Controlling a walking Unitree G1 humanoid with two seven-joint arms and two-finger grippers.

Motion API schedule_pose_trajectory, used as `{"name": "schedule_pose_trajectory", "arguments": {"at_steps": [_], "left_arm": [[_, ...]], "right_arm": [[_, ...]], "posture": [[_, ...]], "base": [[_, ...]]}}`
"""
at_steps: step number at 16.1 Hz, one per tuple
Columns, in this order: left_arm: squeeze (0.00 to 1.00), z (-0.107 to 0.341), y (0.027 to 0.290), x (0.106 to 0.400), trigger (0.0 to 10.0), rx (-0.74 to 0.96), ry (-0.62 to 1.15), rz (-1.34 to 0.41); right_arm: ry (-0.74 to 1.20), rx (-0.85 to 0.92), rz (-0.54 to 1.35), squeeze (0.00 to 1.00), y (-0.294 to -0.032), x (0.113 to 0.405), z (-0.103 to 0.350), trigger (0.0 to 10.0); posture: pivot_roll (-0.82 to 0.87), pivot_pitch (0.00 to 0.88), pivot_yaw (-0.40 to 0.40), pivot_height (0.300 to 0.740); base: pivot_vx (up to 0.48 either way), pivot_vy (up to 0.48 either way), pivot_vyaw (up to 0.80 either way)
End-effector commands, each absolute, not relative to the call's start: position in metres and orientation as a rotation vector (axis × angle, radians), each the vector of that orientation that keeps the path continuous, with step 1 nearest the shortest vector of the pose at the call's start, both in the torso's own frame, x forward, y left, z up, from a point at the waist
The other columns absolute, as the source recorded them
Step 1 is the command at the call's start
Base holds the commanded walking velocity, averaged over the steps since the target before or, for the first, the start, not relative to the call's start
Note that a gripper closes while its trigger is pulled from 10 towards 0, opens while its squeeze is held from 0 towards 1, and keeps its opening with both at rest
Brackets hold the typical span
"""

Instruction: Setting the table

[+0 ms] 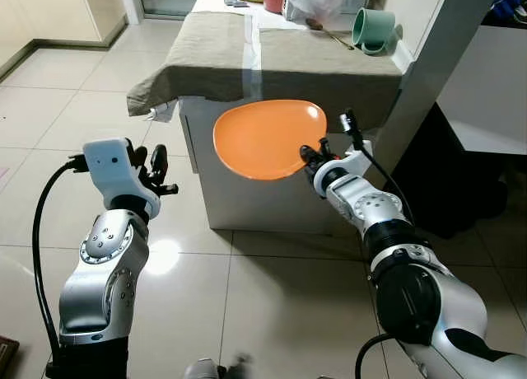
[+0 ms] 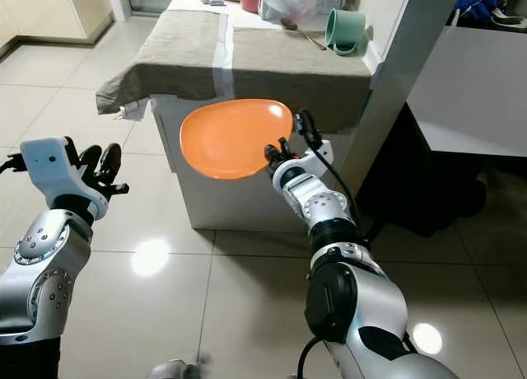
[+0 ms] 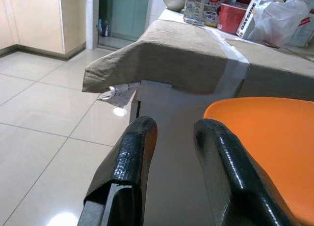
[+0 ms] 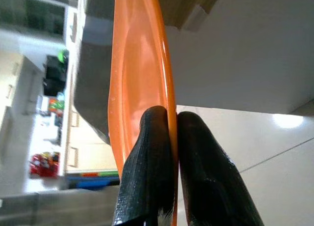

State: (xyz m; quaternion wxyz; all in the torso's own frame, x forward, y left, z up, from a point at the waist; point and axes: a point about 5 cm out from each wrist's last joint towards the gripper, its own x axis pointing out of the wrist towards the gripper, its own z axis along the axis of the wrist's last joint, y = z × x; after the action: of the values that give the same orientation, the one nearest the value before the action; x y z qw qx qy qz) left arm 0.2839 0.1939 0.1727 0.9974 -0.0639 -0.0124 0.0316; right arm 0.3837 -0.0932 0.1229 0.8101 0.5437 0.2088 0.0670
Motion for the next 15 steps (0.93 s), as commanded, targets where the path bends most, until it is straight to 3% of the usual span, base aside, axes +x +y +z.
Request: {"name": "schedule_pose_trajectory", "arguments": {"at_steps": [1,6,8,10,11,12,15], "left_arm": [[0.0,0.172,0.195,0.284,10.0,-0.118,-0.015,0.064],[0.0,0.171,0.194,0.285,10.0,-0.117,-0.01,0.062],[0.0,0.171,0.194,0.286,10.0,-0.116,-0.007,0.062],[0.0,0.171,0.196,0.286,10.0,-0.119,-0.006,0.064],[0.0,0.17,0.196,0.286,10.0,-0.12,-0.006,0.065],[0.0,0.169,0.194,0.289,10.0,-0.121,0.0,0.061],[0.0,0.167,0.189,0.293,10.0,-0.118,0.009,0.041]], "right_arm": [[0.434,1.089,0.151,0.0,-0.093,0.383,0.122,10.0],[0.301,0.657,0.298,0.0,-0.079,0.387,0.141,10.0],[0.181,0.262,0.377,0.0,-0.073,0.389,0.153,10.0],[0.081,-0.078,0.401,0.0,-0.089,0.391,0.159,10.0],[0.072,-0.131,0.403,0.0,-0.093,0.391,0.159,10.0],[0.038,-0.349,0.385,0.0,-0.108,0.391,0.155,10.0],[-0.037,-0.528,0.425,0.0,-0.103,0.385,0.151,10.0]], "posture": [[0.03,0.027,-0.013,0.74],[0.03,0.029,-0.009,0.74],[0.03,0.03,-0.01,0.74],[0.02,0.032,-0.007,0.74],[0.02,0.031,-0.005,0.74],[0.01,0.033,-0.001,0.74],[0.0,0.042,0.005,0.74]], "base": [[0.0,0.0,0.0],[0.0,0.0,0.0],[0.0,0.0,0.0],[0.0,0.0,0.0],[0.0,0.0,0.0],[0.0,0.0,0.0],[0.0,0.0,0.0]]}}
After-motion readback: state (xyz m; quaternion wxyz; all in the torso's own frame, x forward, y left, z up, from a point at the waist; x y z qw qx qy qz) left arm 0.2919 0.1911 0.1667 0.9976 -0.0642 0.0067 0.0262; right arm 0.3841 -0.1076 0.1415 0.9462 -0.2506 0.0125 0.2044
